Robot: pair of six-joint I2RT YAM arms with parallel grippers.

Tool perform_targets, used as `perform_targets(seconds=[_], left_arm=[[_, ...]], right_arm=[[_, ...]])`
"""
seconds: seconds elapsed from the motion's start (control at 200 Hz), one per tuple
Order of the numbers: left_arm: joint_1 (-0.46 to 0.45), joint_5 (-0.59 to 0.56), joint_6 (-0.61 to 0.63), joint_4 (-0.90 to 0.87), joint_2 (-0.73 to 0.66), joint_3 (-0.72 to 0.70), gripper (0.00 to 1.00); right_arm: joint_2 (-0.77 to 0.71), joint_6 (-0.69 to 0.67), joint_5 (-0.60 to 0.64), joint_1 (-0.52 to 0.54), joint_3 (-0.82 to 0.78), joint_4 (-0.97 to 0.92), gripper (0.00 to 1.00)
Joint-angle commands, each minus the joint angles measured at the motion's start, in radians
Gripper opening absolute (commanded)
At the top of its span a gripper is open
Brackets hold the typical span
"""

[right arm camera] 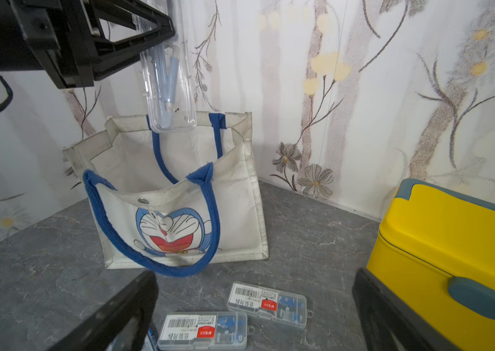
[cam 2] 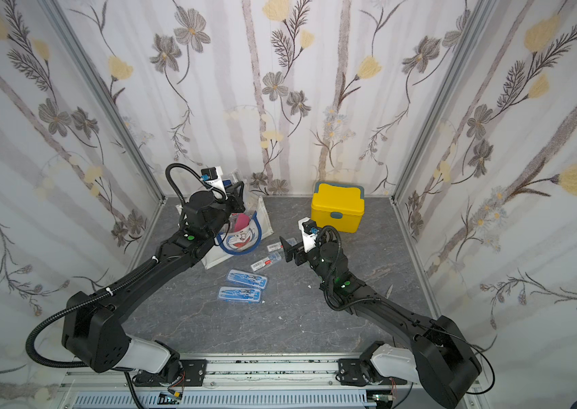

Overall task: Put the compass set into the canvas bag
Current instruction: Place the compass set in the canvas bag.

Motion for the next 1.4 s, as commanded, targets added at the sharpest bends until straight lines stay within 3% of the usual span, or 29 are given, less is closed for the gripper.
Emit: perform_targets(seconds=[0.0,0.2,0.455,0.63,0.884,1.084,1.264,1.394], left_arm=[[0.030,-0.133,0.054,-0.123,0.026,0.018,0.05],[0.074,-0.155,0.075,-0.180,0.111,0.025,0.05],[0.094,-0.152,0.089,-0.299,0.268,0.138,0.05],[0.096,-0.152,0.080,-0.370,0.350,0.203,0.09],[0.097,-0.134,0.072,-0.382,0.365,0.216,0.18],[0.097,-0.115,0.062,-0.377,0.345,0.216,0.34],[0.096,-0.079,0.065,-0.369,0.320,0.225,0.59],[0.097,-0.062,0.054,-0.357,0.289,0.217,0.72]], right_arm=[[0.004,0.022,-0.044,-0.001,0.009,-0.045,1.00],[0.027,-0.012,-0.149,0.000,0.014,-0.060,1.00],[0.045,-0.033,-0.174,0.000,0.010,-0.078,0.99],[0.054,-0.043,-0.171,0.003,0.004,-0.084,1.00],[0.073,-0.062,-0.180,0.003,-0.001,-0.093,0.99],[0.084,-0.087,-0.224,0.003,0.001,-0.092,0.99],[0.106,-0.090,-0.239,0.008,0.004,-0.100,0.99],[0.123,-0.113,-0.230,0.020,0.008,-0.114,1.00]])
